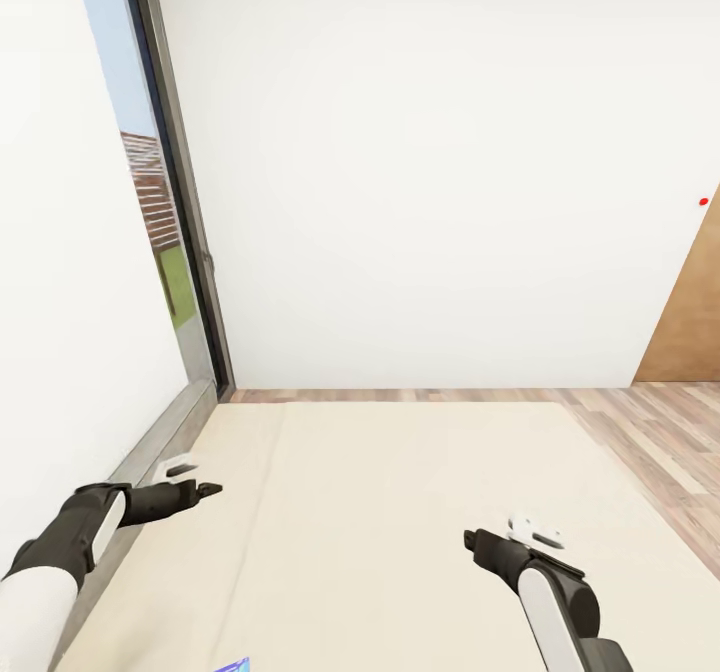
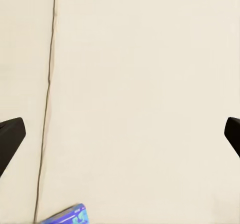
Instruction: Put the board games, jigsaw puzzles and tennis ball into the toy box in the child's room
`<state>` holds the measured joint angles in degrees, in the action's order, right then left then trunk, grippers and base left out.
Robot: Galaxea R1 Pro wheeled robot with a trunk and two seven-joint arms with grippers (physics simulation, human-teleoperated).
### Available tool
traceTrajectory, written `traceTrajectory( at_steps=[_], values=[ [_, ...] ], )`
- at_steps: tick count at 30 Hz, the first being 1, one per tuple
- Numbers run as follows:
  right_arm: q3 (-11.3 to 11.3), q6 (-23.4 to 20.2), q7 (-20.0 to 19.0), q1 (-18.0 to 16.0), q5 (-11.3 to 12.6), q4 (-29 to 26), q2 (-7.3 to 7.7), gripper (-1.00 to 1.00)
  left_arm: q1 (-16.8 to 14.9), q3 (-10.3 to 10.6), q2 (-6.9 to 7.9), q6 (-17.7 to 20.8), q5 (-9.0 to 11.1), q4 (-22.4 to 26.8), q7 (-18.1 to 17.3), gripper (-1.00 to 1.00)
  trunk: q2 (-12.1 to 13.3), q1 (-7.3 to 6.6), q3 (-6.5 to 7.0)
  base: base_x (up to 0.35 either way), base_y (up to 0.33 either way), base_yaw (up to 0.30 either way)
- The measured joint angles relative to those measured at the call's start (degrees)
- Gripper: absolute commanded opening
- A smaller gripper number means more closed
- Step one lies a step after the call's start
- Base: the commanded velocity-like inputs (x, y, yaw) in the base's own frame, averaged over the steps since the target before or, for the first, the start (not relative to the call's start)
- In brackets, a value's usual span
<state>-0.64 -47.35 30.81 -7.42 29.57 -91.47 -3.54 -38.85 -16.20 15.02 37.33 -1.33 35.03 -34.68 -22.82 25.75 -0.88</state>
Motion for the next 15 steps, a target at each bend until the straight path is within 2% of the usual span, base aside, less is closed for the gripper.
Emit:
traceTrajectory(
  at_steps=[5, 15],
  values=[
    [-0.31, 0.11, 0.21, 0.0, 0.08, 0.02, -0.1, 1.0, -0.03, 0.25, -0.34, -0.23, 0.09, 0.01, 3.05, 1.0, 0.0, 0.0, 0.0, 0.0, 0.0, 0.0],
    [-0.76, 0.13, 0.24, 0.0, 0.17, 0.03, -0.05, 1.0, -0.04, 0.36, -0.47, -0.37, 0.11, 0.07, 4.4, 1.0, 0.0, 0.0, 0.0, 0.0, 0.0, 0.0]
  ],
)
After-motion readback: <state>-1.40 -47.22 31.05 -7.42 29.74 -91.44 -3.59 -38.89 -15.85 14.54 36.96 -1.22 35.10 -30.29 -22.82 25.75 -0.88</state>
